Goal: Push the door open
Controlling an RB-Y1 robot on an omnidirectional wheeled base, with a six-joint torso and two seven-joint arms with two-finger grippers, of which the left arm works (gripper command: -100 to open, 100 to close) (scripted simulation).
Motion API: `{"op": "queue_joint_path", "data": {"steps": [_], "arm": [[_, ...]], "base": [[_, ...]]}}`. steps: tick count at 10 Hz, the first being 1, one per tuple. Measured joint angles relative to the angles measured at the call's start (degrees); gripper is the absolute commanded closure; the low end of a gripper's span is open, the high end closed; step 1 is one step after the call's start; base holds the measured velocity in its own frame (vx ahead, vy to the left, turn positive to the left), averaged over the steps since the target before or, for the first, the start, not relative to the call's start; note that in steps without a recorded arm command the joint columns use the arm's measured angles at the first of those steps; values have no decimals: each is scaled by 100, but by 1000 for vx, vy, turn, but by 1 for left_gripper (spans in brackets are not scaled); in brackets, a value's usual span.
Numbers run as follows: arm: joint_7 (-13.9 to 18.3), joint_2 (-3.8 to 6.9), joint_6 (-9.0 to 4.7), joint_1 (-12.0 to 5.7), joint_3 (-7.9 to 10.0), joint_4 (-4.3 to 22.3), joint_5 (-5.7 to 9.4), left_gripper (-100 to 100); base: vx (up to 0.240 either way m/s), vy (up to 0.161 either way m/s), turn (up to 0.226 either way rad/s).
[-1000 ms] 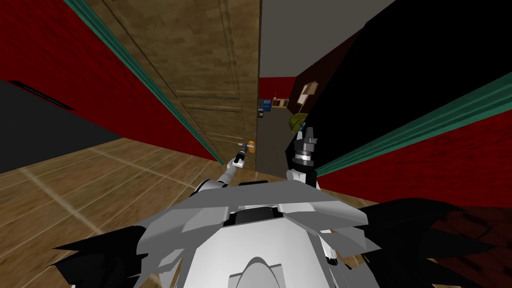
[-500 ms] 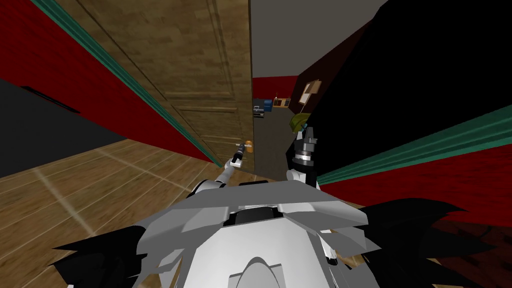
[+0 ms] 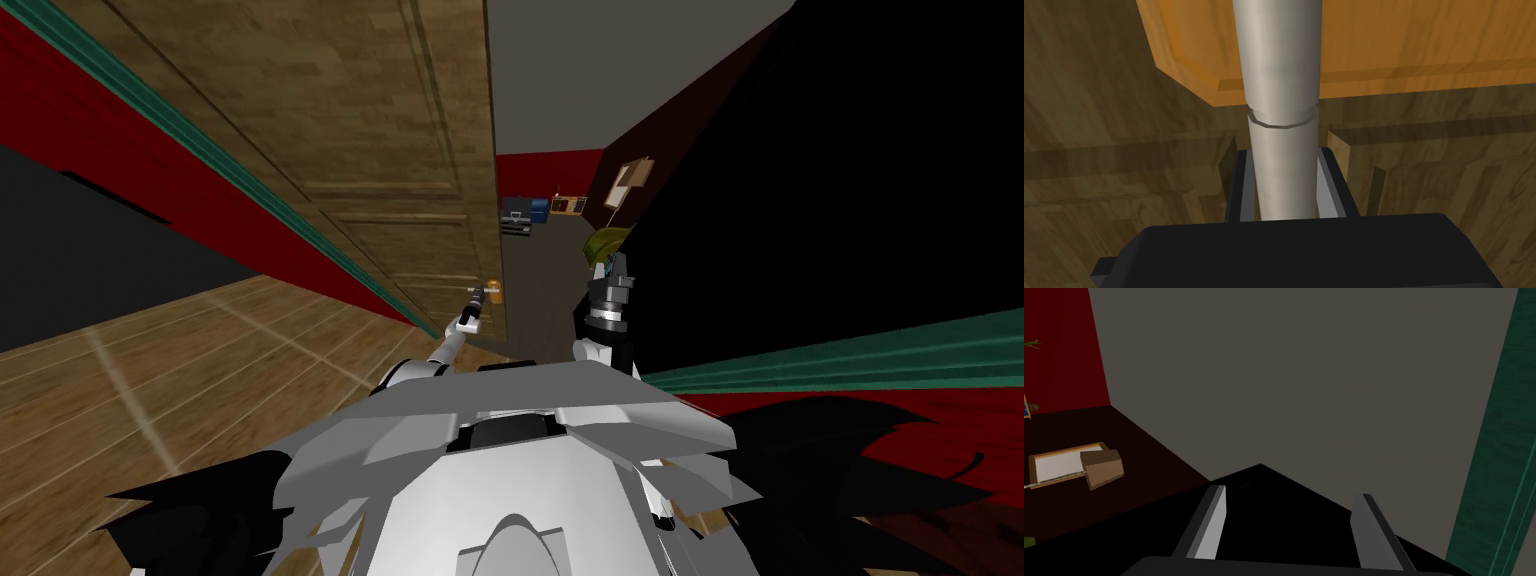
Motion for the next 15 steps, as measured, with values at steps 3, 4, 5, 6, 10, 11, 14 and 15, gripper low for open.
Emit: {"op": "queue_joint_path", "data": {"steps": [3,4,5,6,10,11,14,15], "arm": [[-6,107,110,65,99,-189,34,100],[-19,98,0,-24,127,-17,41,100],[-60,80,-113,-122,212,226,66,100],[-41,132,-112,-100,228,240,79,100],[-133,159,26,25,427,13,128,100],[-122,210,20,15,477,39,148,100],[-141,268,56,31,649,-12,204,100],[-170,277,56,21,717,-4,222,100]], "base": [[56,-38,11],[86,-95,115],[101,-126,64],[49,-53,9],[124,-139,70],[153,-135,82],[143,-143,76],[141,-134,84]]}}
